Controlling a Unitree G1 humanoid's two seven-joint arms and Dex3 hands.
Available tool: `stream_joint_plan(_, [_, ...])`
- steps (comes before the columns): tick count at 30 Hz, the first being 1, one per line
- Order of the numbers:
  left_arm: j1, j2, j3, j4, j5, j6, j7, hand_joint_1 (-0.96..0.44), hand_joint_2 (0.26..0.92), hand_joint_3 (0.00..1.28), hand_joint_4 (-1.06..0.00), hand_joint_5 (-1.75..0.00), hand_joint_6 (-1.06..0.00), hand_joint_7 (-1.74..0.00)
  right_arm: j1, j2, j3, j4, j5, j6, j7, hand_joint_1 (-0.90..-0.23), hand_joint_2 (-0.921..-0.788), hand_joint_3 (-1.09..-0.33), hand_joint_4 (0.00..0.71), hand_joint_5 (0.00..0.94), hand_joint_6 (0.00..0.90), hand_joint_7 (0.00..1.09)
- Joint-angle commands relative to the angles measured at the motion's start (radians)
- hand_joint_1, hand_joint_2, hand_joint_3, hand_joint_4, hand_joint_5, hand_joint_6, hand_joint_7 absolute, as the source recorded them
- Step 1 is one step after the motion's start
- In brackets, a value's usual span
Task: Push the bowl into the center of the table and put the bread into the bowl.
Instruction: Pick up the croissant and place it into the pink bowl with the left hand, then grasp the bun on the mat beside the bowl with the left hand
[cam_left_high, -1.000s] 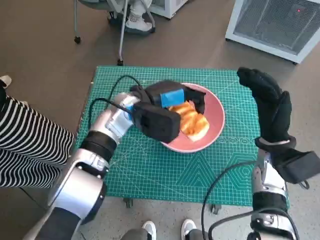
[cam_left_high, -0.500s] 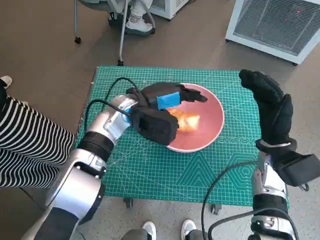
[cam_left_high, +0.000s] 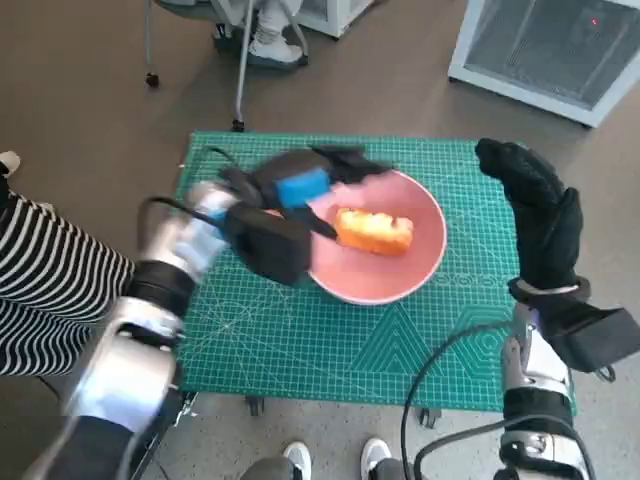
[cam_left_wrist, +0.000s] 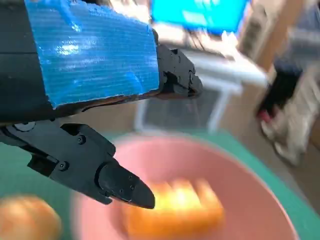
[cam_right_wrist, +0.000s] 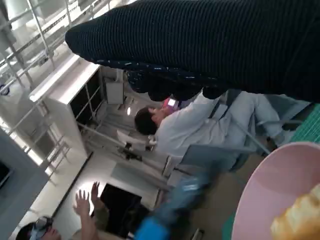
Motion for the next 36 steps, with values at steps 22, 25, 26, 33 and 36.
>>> stream_joint_plan(22, [0.038, 0.112, 0.047, -0.046, -0.021, 0.08, -0.082, -0.22, 0.791, 0.0, -0.14, 0.0, -0.28, -0.04, 0.019, 0.007, 0.01, -0.007, 0.026, 0.037, 0.019, -0.732, -0.921, -0.762, 0.132, 0.0, 0.039, 0.44])
stream_joint_plan(25, [0.041, 0.11, 0.045, -0.041, -0.019, 0.086, -0.089, -0.21, 0.788, 0.0, -0.14, 0.0, -0.28, -0.04, 0.021, 0.007, 0.01, -0.011, 0.03, 0.041, 0.02, -0.733, -0.921, -0.761, 0.132, 0.0, 0.04, 0.44])
stream_joint_plan(26, [0.042, 0.109, 0.044, -0.038, -0.017, 0.09, -0.089, -0.21, 0.787, 0.0, -0.14, 0.0, -0.28, -0.04, 0.023, 0.006, 0.011, -0.012, 0.031, 0.041, 0.021, -0.734, -0.921, -0.761, 0.132, 0.0, 0.041, 0.44])
stream_joint_plan(33, [0.041, 0.097, 0.033, -0.012, -0.005, 0.126, -0.095, -0.21, 0.785, 0.0, -0.13, 0.0, -0.28, -0.03, 0.028, 0.003, 0.012, -0.016, 0.037, 0.042, 0.025, -0.736, -0.921, -0.762, 0.131, 0.0, 0.04, 0.44])
stream_joint_plan(36, [0.037, 0.086, 0.021, 0.011, 0.007, 0.149, -0.09, -0.22, 0.786, 0.0, -0.13, 0.0, -0.28, -0.03, 0.028, 0.001, 0.009, -0.012, 0.039, 0.041, 0.028, -0.736, -0.921, -0.762, 0.131, 0.0, 0.04, 0.44])
